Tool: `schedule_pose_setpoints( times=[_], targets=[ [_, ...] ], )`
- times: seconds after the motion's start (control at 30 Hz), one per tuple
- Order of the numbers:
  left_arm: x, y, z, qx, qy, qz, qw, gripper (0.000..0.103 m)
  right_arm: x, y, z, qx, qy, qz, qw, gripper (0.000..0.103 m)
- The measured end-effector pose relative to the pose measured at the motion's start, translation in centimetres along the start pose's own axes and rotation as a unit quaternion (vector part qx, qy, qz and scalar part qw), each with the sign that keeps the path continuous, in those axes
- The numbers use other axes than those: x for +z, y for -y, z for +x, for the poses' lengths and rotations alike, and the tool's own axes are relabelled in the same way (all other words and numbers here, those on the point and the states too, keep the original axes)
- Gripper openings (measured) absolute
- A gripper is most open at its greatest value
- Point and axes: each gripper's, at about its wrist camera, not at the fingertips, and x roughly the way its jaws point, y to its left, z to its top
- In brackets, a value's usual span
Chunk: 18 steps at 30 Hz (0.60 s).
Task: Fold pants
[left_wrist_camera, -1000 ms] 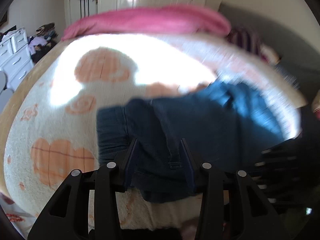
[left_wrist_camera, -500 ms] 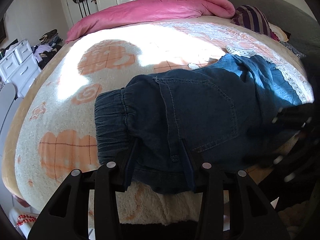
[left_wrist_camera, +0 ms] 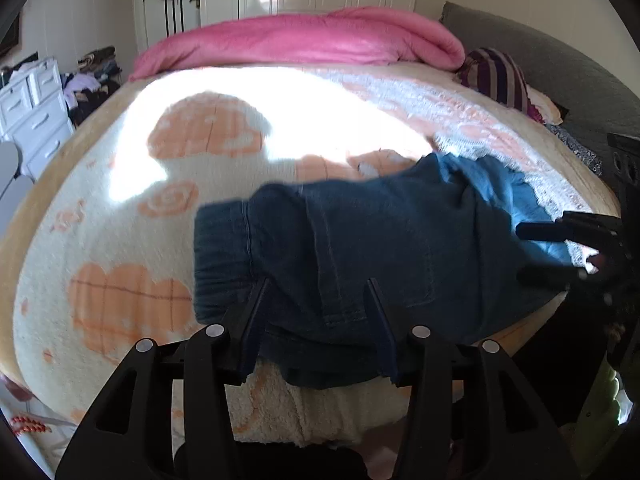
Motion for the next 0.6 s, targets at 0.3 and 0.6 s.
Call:
schedule_pose_setpoints(
  times=[0.3,0.6],
  targets=[
    [2.1,2.3,-2.3,-0.024,0.034,0.016,0.999,0.065,-1.6,6.3,-3.2,-0.072,0.039,0.065,0.995,0.073],
    [3.3,7.3,1.0,-0.098,0.003,0.047,0.994,0.072,0.3,9.7,-4.2,-0.119,0.053,0.073,0.989,0.084]
  ],
)
